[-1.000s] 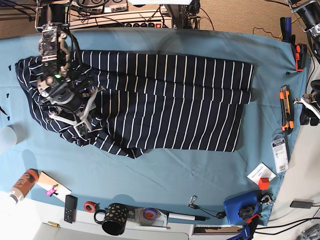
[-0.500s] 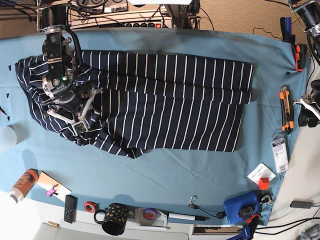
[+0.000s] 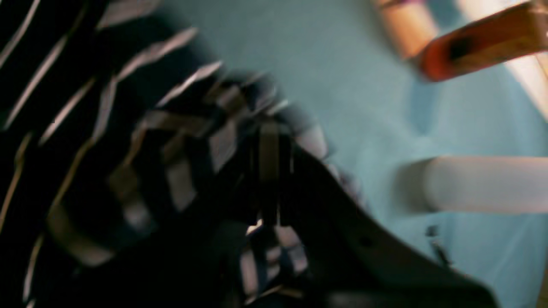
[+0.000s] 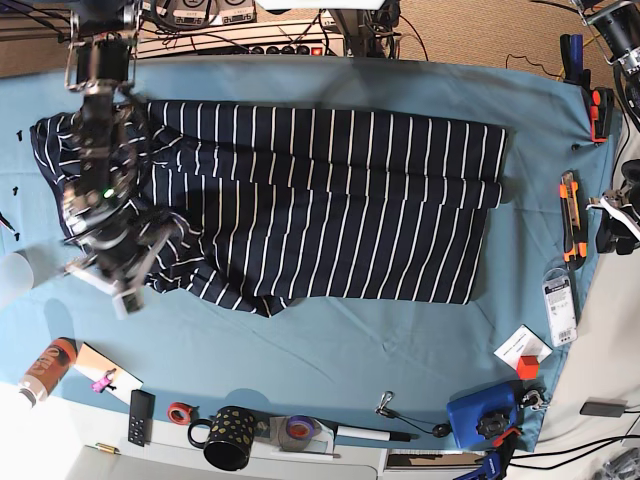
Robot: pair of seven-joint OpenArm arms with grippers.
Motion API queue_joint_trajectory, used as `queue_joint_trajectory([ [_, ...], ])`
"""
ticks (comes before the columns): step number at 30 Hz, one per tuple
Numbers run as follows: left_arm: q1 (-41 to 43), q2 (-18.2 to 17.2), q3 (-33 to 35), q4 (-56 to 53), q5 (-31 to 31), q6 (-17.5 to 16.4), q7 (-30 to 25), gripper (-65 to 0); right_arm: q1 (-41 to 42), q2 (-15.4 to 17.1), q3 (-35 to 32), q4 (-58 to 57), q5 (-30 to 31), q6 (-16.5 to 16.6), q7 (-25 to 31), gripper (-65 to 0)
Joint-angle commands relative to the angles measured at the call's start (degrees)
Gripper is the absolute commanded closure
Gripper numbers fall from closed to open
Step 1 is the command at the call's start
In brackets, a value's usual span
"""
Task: Layout the t-shirt on the table in an organized manner, then fold the t-shirt properly
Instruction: 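Grasp the bunched sleeve fabric with the right gripper and fold it inward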
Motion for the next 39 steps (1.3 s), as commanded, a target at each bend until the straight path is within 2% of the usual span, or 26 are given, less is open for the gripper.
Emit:
queue_joint_trajectory([
  [1,-0.6,-1.2,-0.3,0.9,-0.6,0.0,-1.2,-23.0,2.2,0.9,2.0,1.0,-0.4,-0.5,1.9,0.0],
  [6,-0.6,-0.7,-0.3,0.9,-0.6,0.0,-1.3,-23.0,4.1,0.9,8.4,1.0,5.5,-0.3,0.9,0.0],
  [11,-0.6,1.1,-0.3,0.9,-0.6,0.0,-1.3,-23.0,4.2,0.9,9.0,1.0,14.0,8.2,-8.4,0.0],
  [13,-0.6,1.9,-0.3,0.9,-0.6,0.0,-1.6,-23.0,4.0,0.9,9.0,1.0,17.3,9.7,-11.4,-12.2],
  [15,-0.6,2.4,-0.3,0.9,-0.6,0.0,-1.7,-23.0,3.1,1.2,9.0,1.0,19.8,10.3,-12.1,-20.2],
  [17,-0.6,2.7,-0.3,0.9,-0.6,0.0,-1.7,-23.0,2.6,1.6,9.0,1.0,25.6,10.3,-16.0,-21.1],
  [19,-0.6,2.7,-0.3,0.9,-0.6,0.0,-1.7,-23.0,2.6,1.8,9.0,1.0,34.8,10.5,-20.6,-21.1],
  [21,-0.6,2.7,-0.3,0.9,-0.6,0.0,-2.5,-23.0,1.7,1.7,9.0,1.2,41.4,12.5,-21.1,-21.1],
  [22,-0.6,2.7,-0.3,0.9,-0.6,0.0,-2.6,-23.0,0.9,1.6,9.0,1.8,42.8,13.4,-21.2,-21.1],
  [26,-0.6,2.7,-0.3,0.9,-0.6,0.0,-2.6,-23.0,-3.3,1.5,8.9,5.8,41.8,13.7,-21.0,-21.1],
  [31,-0.7,2.7,-0.3,0.9,-0.6,0.0,-3.5,-23.0,-7.4,-0.5,8.9,8.9,33.8,13.7,-17.7,-21.1],
  [37,-0.6,2.7,-0.3,0.9,-0.6,0.0,-3.4,-23.0,-11.1,-4.0,5.7,8.8,15.8,13.7,-6.9,-21.1],
  [39,-0.6,2.7,-0.3,0.9,-0.6,0.0,-3.4,-23.0,-11.7,-4.0,2.8,8.8,11.2,12.2,-5.0,-21.1],
])
